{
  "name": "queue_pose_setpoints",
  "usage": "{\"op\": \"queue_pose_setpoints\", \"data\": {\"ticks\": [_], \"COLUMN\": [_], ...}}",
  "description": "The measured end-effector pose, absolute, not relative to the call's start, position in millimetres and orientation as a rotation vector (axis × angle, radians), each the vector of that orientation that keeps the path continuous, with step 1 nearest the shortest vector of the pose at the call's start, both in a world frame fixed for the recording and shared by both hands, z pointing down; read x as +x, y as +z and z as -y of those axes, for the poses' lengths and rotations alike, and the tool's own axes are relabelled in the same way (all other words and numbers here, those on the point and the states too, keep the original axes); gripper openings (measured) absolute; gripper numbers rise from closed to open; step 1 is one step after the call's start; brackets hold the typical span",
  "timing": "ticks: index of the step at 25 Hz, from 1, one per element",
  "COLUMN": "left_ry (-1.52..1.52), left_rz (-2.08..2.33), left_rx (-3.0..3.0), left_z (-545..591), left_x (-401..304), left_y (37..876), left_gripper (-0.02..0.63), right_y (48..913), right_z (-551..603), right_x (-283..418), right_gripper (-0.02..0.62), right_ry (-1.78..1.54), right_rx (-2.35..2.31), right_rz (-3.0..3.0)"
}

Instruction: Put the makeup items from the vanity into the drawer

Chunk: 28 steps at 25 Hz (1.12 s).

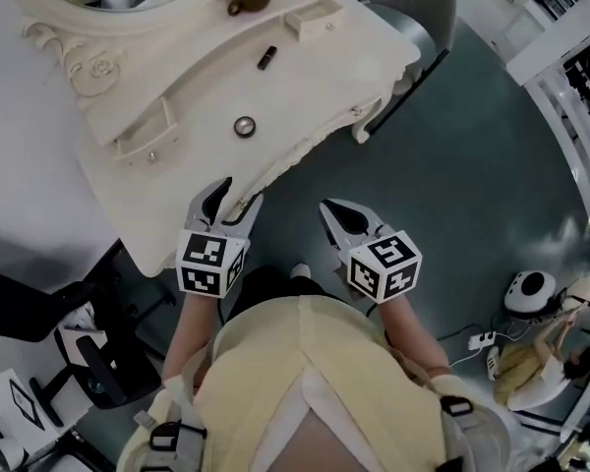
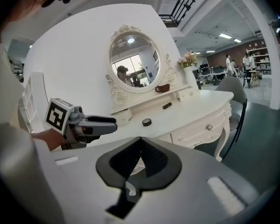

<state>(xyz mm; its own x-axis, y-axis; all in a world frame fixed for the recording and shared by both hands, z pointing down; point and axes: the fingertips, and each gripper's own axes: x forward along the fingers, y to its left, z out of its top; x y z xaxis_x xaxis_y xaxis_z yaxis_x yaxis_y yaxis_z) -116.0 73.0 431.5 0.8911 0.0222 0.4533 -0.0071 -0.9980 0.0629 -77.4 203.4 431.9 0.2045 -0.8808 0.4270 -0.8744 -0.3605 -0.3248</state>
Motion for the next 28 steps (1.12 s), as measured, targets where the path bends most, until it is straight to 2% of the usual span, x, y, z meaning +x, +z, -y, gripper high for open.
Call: {"op": "queue_pose_setpoints", "data": {"ticks": [9, 19, 28], "left_ry": [0.902, 0.979, 1.085], "left_rz": [0.103, 0.144, 0.111], "left_rx": [3.097, 2.996, 2.927], "left_z": [-48, 1, 21], "left_x": [-86, -19, 10], "left_y": [448, 481, 513], "left_gripper": [0.242, 0.247, 0.259], "right_y": [449, 466, 472], "right_z": [-184, -169, -130], "right_x": [-54, 0, 35], "right_gripper": [0.0, 0.0, 0.0], "right_ry": [-0.928, -1.035, -1.098], "right_rx": [-2.382, -2.411, -2.364], "right_rz": [-1.817, -1.785, -1.839]}}
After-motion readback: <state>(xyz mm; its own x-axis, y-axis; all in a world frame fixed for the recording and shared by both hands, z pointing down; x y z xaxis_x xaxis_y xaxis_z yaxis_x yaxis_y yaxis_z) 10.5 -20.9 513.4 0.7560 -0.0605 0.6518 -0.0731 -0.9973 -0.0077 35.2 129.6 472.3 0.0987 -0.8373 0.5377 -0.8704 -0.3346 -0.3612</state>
